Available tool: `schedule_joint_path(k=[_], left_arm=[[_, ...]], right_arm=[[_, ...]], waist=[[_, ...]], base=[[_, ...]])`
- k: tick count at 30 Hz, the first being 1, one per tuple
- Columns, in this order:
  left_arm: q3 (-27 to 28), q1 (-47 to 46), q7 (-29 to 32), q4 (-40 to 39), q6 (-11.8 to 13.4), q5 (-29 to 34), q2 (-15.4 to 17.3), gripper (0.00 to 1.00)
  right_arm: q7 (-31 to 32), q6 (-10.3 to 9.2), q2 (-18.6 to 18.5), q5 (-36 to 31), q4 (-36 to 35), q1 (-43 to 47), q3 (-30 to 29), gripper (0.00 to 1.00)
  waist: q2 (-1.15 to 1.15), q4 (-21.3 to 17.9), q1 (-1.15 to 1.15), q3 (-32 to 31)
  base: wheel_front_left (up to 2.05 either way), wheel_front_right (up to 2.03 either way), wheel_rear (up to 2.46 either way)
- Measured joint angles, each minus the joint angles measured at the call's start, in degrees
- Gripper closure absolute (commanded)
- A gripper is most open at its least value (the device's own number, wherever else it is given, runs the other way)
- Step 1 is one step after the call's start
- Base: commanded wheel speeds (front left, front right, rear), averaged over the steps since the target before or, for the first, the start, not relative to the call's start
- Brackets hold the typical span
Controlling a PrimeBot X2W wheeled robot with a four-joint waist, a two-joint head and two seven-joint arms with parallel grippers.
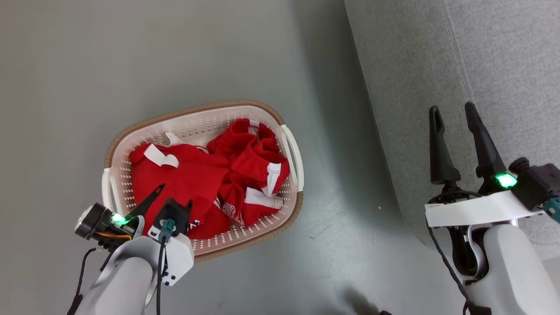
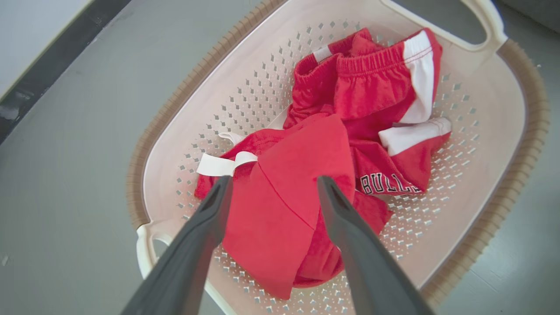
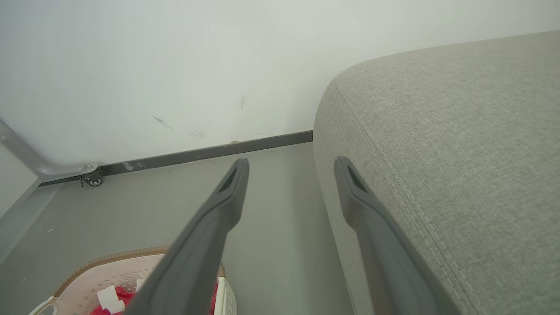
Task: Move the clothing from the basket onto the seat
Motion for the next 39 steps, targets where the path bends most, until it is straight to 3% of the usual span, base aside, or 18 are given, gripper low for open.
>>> schedule_joint_path(k=[23,32,39], left_arm=[[-2.0,-6.4,1.1,5.5,0.9,3.8,1.9,0.0],[-2.2,-9.2,2.3,7.0,4.5,5.5,3.1,0.0],[-2.3,-9.4,3.8,9.1,5.2,5.8,2.5,0.0]], right_arm=[[-0.1,0.0,0.1,3.5,-1.3,-5.8,2.1,0.0],[-0.1,0.01,0.2,4.7,-1.3,-7.1,2.7,0.0],[-0.2,0.01,0.2,5.1,-1.2,-7.1,3.0,0.0]], waist=[[0.0,-3.3,0.0,8.4],[0.0,-4.3,0.0,9.9],[0.0,-4.9,0.0,10.0]], base=[[0.0,0.0,0.0],[0.0,0.0,0.0],[0.0,0.0,0.0]])
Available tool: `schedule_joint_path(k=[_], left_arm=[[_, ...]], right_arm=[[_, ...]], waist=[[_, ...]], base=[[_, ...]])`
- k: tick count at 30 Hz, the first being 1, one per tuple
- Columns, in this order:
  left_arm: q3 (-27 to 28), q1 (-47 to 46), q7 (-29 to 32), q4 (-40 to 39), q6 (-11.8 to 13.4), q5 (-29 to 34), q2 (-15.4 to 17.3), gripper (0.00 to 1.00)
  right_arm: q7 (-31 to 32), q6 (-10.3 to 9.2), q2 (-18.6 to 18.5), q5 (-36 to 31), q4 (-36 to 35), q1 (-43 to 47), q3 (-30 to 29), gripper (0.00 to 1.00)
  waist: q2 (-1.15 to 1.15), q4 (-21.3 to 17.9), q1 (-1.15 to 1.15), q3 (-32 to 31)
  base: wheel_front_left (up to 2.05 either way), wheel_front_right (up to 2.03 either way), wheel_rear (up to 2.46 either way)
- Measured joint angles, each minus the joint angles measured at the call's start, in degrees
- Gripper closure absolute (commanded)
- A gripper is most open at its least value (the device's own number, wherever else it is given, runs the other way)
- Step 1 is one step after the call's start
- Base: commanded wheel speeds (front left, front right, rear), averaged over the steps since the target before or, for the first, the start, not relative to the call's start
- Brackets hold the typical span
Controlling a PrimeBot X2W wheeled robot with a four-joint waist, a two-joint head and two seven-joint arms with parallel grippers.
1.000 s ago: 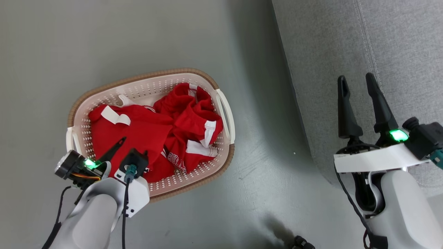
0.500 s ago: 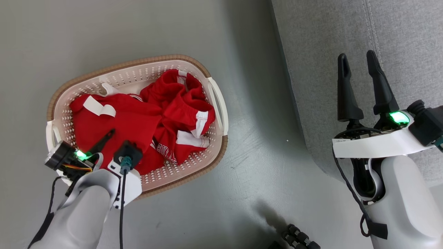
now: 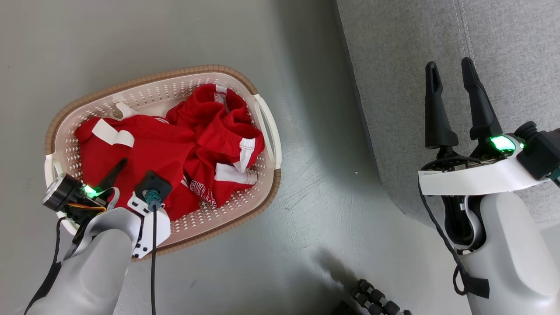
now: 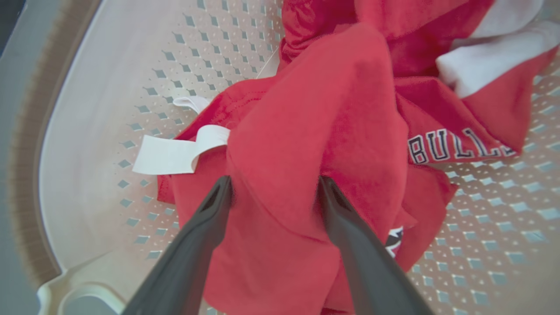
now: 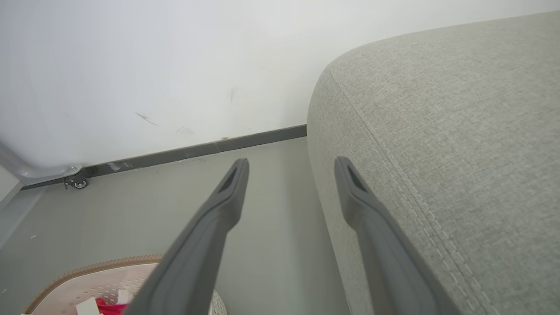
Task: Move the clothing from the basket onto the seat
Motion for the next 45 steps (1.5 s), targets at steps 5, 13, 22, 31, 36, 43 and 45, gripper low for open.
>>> schedule_joint_path(k=[5,13,22,31,36,43,45], left_arm=[[-0.2,-0.7,0.2,1.0,0.0,0.0,-0.6,0.9],[-1.2,-1.4,-0.7,1.0,-0.3,0.0,-2.0,1.0],[-0.4,-2.2,-2.7,0.8,-0.8,-1.0,-2.4,1.0],[2.3,-2.2,-6.5,-0.4,-0.8,-4.6,-2.8,1.0],[2.7,-2.2,-7.2,-1.7,-1.4,-6.2,-3.7,1.0],[2.8,-1.9,-7.9,-4.5,-2.3,-7.4,-5.2,1.0],[2.9,-1.6,-8.0,-5.5,-2.3,-7.8,-5.5,1.0]], right_arm=[[-0.1,0.0,0.0,0.0,0.1,0.0,0.0,0.0],[-0.1,-0.01,0.0,0.0,0.3,-1.0,-0.2,0.0],[-0.1,0.0,0.0,1.1,1.2,-1.1,0.8,0.0],[-0.1,0.0,0.0,0.9,2.0,-1.1,1.1,0.0],[-0.1,0.0,0.0,0.0,2.9,-1.1,0.9,0.0],[-0.1,0.0,0.0,-2.2,4.0,-1.1,1.0,0.0],[-0.1,0.0,0.0,-2.7,4.4,-1.1,1.0,0.0]], waist=[[0.0,-0.1,0.0,0.0],[0.0,-0.1,0.0,-0.6],[0.0,0.6,0.0,-1.6],[0.0,1.7,0.0,-3.5],[0.0,2.4,0.0,-5.1],[0.0,4.0,0.0,-8.1],[0.0,4.4,0.0,-8.9]], base=[[0.0,0.0,0.0],[0.0,0.0,0.0],[0.0,0.0,0.0],[0.0,0.0,0.0],[0.0,0.0,0.0],[0.0,0.0,0.0],[0.0,0.0,0.0]])
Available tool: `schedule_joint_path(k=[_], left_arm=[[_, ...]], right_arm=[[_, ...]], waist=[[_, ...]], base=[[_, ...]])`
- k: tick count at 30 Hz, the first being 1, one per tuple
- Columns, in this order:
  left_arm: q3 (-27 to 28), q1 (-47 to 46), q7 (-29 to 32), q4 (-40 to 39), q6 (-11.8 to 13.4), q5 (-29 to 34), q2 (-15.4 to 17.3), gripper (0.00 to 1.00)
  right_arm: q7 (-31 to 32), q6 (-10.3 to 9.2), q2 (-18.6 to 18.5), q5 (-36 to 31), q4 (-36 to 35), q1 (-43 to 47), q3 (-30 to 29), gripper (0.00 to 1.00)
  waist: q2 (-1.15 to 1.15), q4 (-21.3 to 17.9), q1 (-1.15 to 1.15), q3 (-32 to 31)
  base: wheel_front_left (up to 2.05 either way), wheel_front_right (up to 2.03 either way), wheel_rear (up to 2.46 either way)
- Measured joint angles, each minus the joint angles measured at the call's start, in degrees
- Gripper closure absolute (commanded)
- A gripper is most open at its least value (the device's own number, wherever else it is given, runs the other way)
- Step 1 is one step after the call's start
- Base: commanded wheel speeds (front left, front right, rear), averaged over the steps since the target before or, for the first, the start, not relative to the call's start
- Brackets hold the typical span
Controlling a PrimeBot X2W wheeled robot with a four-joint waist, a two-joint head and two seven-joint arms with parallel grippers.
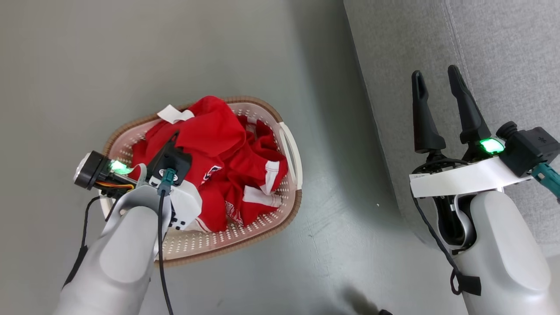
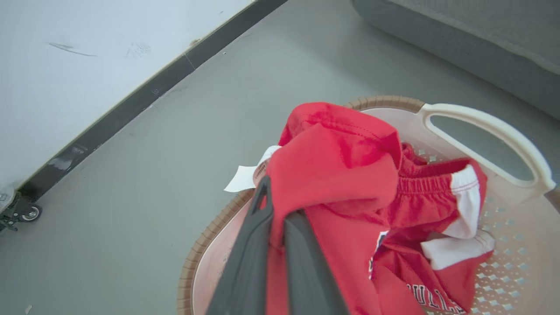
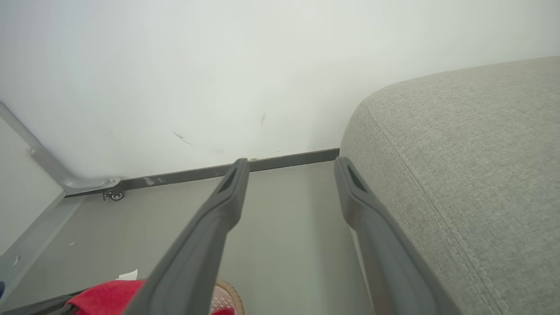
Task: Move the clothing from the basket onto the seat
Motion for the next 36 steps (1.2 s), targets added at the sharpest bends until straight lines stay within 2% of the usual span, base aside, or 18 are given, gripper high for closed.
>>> schedule_joint_path(k=[5,16,26,36], left_arm=[[0.6,1.3,-0.5,-3.4,-0.5,-1.7,-0.5,1.0],[3.7,4.4,-0.5,-18.2,-1.6,-7.5,-1.4,1.0],[4.0,10.4,-0.5,-25.4,-3.5,-9.0,0.3,1.0],[4.3,15.0,-0.5,-30.0,-4.6,-10.5,0.9,1.0]], right_arm=[[0.0,0.0,0.0,-1.2,1.0,0.0,-0.2,0.0],[0.0,0.0,-0.1,-4.6,2.3,0.2,-0.1,0.0],[0.0,0.0,-0.3,-7.1,4.1,2.4,0.6,0.0],[0.0,-0.01,-1.1,-7.1,5.4,4.3,4.2,0.0]], waist=[[0.0,1.1,0.0,-2.2],[0.0,3.4,0.0,-7.4],[0.0,5.3,0.0,-12.9],[0.0,6.9,0.0,-18.7]], base=[[0.0,0.0,0.0],[0.0,0.0,0.0],[0.0,0.0,0.0],[0.0,0.0,0.0]])
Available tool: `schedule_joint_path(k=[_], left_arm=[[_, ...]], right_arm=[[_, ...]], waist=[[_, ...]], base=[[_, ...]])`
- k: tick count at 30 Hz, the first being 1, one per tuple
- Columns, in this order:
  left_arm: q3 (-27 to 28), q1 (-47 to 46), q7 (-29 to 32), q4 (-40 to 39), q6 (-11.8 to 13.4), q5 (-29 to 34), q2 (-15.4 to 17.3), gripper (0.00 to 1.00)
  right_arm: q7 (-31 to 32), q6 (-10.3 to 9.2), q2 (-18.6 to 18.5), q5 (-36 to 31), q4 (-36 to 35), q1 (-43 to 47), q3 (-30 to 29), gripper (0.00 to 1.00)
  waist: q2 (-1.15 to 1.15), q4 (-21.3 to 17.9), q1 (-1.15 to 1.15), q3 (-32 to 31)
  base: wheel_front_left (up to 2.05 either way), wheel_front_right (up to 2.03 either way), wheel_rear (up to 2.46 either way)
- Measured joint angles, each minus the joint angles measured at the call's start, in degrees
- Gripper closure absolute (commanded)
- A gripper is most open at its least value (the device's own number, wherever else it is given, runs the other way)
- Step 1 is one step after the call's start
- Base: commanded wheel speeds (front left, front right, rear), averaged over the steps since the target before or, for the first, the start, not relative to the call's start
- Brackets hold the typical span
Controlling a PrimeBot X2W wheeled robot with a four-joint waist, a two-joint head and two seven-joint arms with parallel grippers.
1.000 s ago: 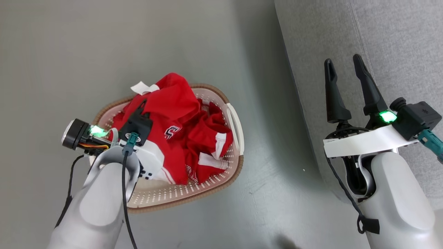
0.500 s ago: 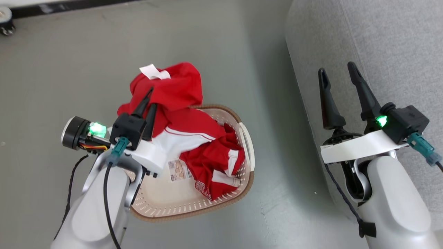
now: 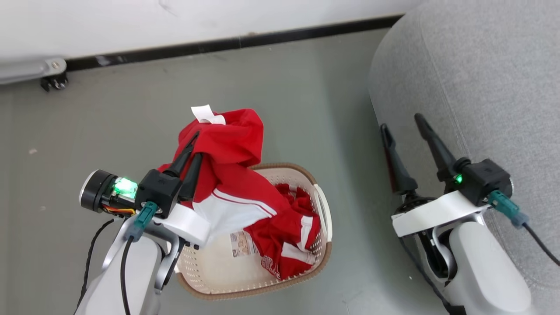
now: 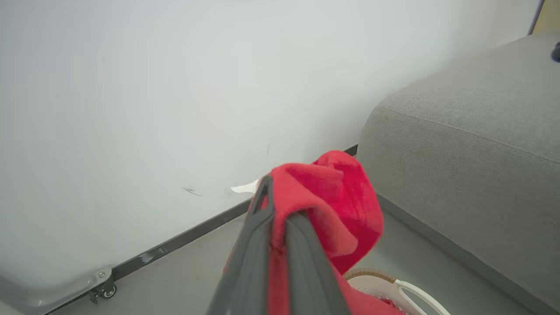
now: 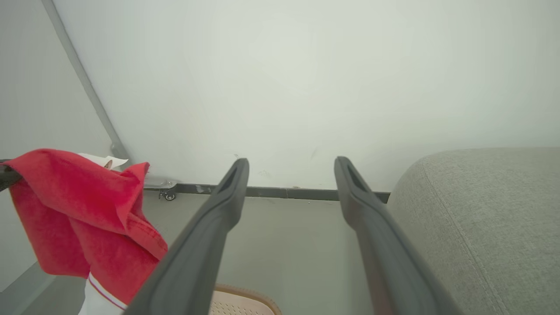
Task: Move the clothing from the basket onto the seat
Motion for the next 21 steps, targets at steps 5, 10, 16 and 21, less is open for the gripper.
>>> schedule_joint_path(k=[5,10,16,21], left_arm=[[0.4,1.4,0.0,-2.2,-0.5,-0.6,0.3,1.0],[0.4,2.9,0.0,-4.3,-1.5,-1.3,0.9,1.0],[-0.4,4.8,0.0,-5.5,-3.4,-1.5,2.3,1.0],[-0.5,5.7,0.0,-6.8,-4.0,-2.3,3.0,1.0]], right_arm=[[0.0,0.01,-0.9,0.0,0.8,1.4,2.1,0.0],[0.0,0.01,-2.2,0.2,1.2,2.3,4.8,0.0],[0.5,0.01,-4.2,1.0,1.5,4.1,9.1,0.0],[2.2,0.01,-6.4,1.9,1.5,4.4,12.5,0.0]], waist=[[0.0,0.7,0.0,-2.9],[0.0,1.4,0.0,-5.7],[0.0,2.1,0.0,-9.0],[0.0,2.6,0.0,-11.5]], base=[[0.0,0.0,0.0],[0.0,0.0,0.0],[0.0,0.0,0.0],[0.0,0.0,0.0]])
